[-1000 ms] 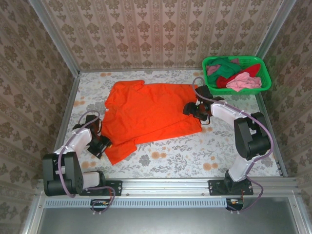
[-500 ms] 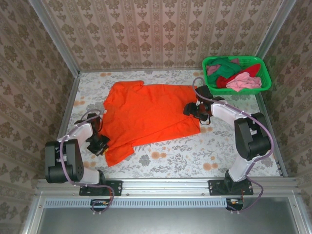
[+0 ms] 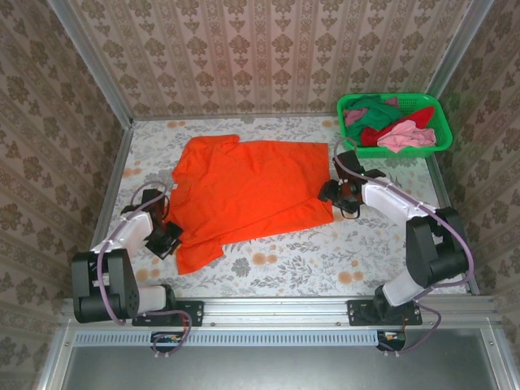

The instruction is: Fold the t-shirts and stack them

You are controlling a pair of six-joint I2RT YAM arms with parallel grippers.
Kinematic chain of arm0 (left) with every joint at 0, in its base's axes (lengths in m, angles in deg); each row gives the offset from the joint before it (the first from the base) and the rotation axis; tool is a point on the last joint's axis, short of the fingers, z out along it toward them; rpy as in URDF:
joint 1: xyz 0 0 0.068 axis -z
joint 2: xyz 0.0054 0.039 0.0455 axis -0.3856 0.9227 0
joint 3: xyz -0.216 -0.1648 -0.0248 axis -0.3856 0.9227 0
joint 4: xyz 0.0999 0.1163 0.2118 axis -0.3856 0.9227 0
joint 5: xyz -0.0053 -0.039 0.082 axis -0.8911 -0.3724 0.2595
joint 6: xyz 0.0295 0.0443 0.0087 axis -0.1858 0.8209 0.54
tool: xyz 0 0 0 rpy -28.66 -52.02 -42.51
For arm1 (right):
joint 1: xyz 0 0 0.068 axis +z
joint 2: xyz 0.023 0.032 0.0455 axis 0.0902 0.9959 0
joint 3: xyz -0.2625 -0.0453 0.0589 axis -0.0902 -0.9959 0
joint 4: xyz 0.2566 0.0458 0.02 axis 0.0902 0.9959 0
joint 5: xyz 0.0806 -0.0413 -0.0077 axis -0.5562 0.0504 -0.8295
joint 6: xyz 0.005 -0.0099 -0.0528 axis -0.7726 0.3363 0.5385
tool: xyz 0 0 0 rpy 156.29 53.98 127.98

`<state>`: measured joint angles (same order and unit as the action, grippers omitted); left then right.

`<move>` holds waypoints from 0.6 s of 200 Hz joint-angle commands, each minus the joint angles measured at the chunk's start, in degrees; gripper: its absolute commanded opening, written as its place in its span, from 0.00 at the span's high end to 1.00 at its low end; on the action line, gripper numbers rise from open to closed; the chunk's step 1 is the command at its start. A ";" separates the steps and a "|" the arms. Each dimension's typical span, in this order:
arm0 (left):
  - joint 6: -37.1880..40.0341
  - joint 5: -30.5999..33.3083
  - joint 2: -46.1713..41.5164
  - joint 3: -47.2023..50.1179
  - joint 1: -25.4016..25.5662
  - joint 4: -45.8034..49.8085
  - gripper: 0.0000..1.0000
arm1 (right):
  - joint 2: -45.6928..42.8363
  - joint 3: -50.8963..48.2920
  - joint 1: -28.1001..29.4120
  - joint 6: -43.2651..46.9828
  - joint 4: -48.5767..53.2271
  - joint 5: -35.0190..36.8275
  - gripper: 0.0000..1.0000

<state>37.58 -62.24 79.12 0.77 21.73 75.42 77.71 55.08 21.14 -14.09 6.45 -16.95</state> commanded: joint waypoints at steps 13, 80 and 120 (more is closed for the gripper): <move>1.58 -1.36 -1.29 -0.02 0.06 1.19 1.00 | 8.68 11.80 3.56 -1.79 8.83 4.15 0.45; 8.24 -3.12 2.49 -2.82 -0.74 0.88 1.00 | 24.84 27.31 6.94 -13.71 23.12 9.47 0.55; 10.17 -4.65 5.97 -4.17 -0.73 -0.64 1.00 | 28.40 30.52 7.25 -16.48 23.27 8.57 0.60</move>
<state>44.67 -65.30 83.30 -1.57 21.40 74.92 104.50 82.47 28.14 -26.70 25.40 -9.71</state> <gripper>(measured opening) 0.050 0.409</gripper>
